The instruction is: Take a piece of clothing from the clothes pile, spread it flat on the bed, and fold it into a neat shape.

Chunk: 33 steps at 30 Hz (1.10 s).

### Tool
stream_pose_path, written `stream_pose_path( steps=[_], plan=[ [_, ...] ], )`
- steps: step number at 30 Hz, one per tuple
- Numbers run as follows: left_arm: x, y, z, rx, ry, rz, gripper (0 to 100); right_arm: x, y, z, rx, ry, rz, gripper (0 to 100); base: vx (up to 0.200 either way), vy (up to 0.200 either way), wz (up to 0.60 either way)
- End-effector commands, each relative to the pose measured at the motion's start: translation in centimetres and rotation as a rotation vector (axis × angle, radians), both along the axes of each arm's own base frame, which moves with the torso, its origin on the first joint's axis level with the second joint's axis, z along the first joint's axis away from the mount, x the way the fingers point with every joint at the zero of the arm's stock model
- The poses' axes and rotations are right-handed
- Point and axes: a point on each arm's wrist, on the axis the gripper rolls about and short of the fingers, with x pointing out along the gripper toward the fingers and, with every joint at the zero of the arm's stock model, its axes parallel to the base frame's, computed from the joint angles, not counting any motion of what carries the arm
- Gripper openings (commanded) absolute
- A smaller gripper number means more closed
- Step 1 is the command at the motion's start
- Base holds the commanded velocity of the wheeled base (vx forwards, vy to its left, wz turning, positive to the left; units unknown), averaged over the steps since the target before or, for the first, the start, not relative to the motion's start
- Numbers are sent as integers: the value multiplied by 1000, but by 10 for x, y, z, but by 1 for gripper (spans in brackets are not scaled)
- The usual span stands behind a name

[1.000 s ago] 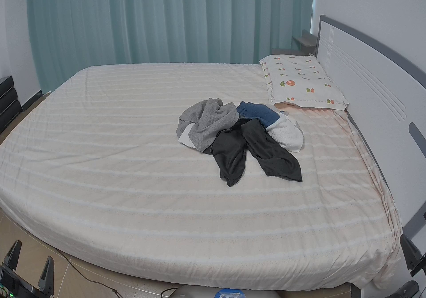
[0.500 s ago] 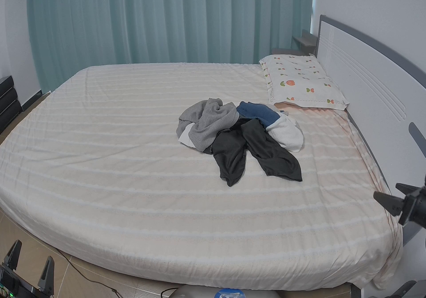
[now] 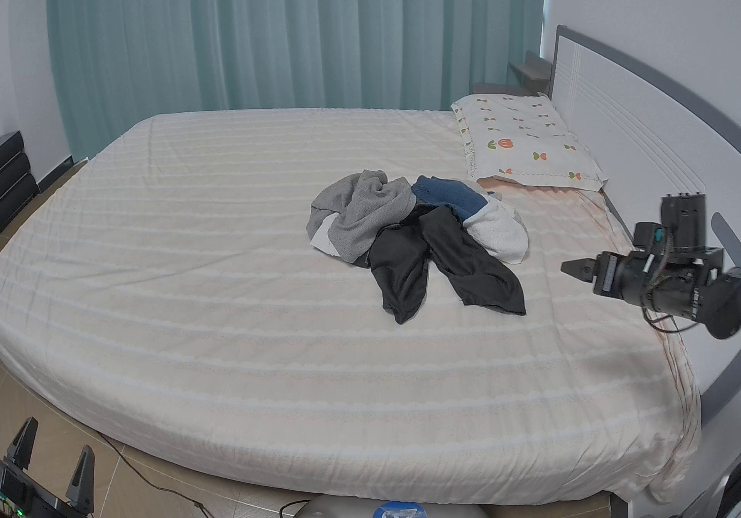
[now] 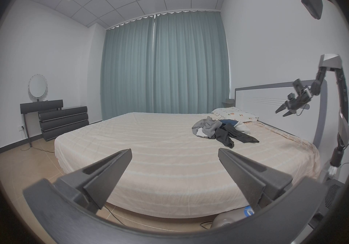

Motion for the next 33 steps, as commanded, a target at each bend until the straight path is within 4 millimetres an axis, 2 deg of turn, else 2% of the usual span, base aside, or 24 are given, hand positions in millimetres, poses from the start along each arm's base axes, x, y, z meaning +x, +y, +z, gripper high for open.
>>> stream_pose_path(
  steps=[1,3,4,9,15,19,28,33],
  plan=[
    [0,0,-5,0,-2,0,100,131,45,-126,45,73,-128,100,0,0,0],
    [0,0,-5,0,-2,0,100,132,45,-126,45,71,-130,100,0,0,0],
    [0,0,-5,0,-2,0,100,140,46,-135,44,74,-133,100,0,0,0],
    [0,0,-5,-1,-2,1,100,148,45,-144,49,87,-148,100,0,0,0],
    [0,0,-5,-1,-2,1,100,165,31,-153,48,65,-215,100,0,0,0],
    [0,0,-5,0,-2,1,100,167,28,-157,47,67,-223,100,0,0,0],
    [0,0,-5,-1,-2,1,100,174,46,-182,65,82,-206,100,0,0,0],
    [0,0,-5,-1,-2,1,100,178,51,-183,70,67,-197,100,0,0,0]
  ],
)
